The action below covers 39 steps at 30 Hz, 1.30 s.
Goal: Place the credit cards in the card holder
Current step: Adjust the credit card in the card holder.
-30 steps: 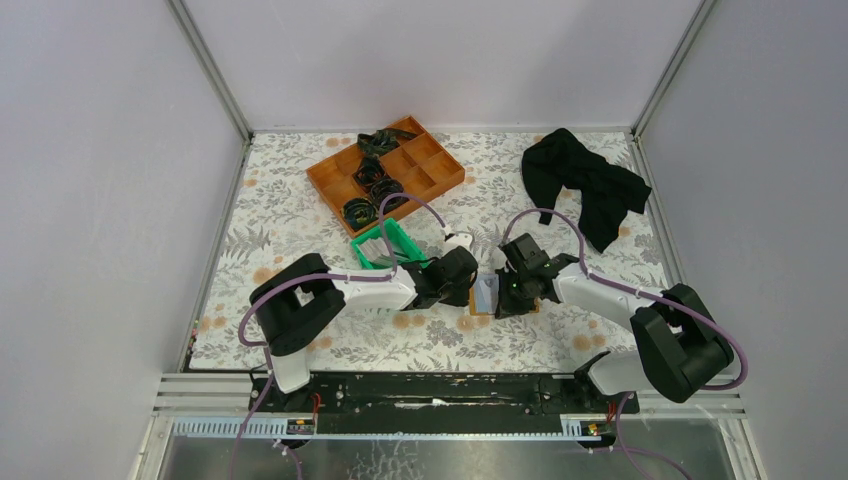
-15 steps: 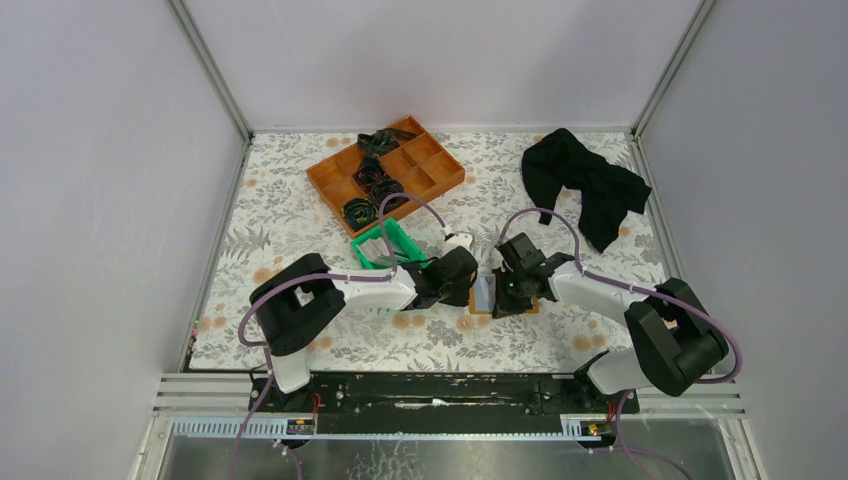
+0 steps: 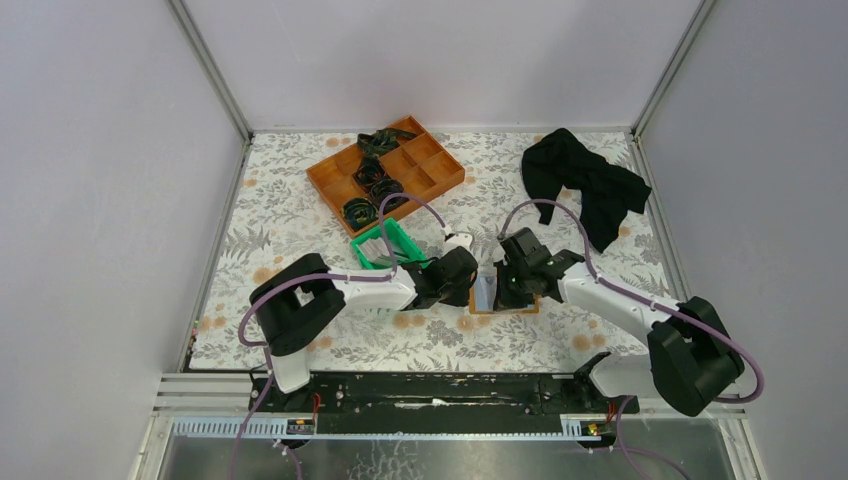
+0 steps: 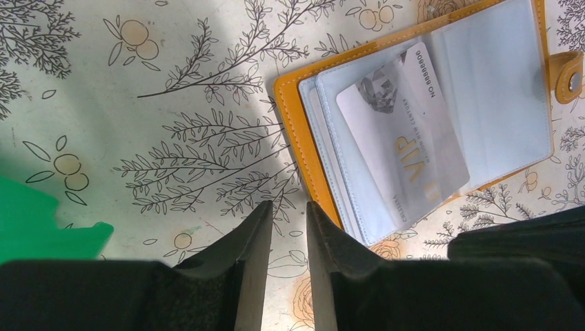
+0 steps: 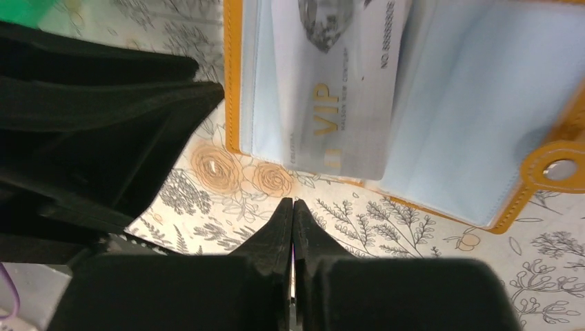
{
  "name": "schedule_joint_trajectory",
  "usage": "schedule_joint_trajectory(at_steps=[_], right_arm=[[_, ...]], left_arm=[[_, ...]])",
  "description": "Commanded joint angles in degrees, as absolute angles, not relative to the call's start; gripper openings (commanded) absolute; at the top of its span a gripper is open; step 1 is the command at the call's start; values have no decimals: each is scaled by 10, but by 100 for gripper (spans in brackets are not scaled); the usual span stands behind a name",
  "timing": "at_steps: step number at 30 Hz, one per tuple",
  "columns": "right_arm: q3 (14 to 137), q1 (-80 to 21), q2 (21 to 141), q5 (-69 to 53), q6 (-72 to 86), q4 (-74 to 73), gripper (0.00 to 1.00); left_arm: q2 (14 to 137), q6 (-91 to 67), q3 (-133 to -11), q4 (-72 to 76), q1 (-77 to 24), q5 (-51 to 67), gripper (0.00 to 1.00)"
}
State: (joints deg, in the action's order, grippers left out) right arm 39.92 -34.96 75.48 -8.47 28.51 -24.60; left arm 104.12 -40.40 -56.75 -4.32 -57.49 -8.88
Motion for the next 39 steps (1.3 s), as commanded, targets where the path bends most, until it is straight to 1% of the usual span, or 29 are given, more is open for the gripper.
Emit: schedule_joint_trajectory(at_steps=[1,4,7,11,22,39], right_arm=[[434,-355,731,-18,308,-267,4],[444,-354,740,10,316,-272,4],[451,-350,751,30,321,-274,0],[451,-332,756,41,325,-268,0],[441,-291,788,33,319,-254,0],[413,-282,804,10,328,-235,0]], left_arm=[[1084,-410,-542,-98,-583,-52,32],[1081,-408,-540,-98,-583,-51,32],[1078,-407,-537,-98,-584,-52,32],[1073,-406,-531,-99,-583,-51,32],[1071,-407,-525,-98,-583,-49,32],[1076,-411,-525,-93,-584,-44,32]])
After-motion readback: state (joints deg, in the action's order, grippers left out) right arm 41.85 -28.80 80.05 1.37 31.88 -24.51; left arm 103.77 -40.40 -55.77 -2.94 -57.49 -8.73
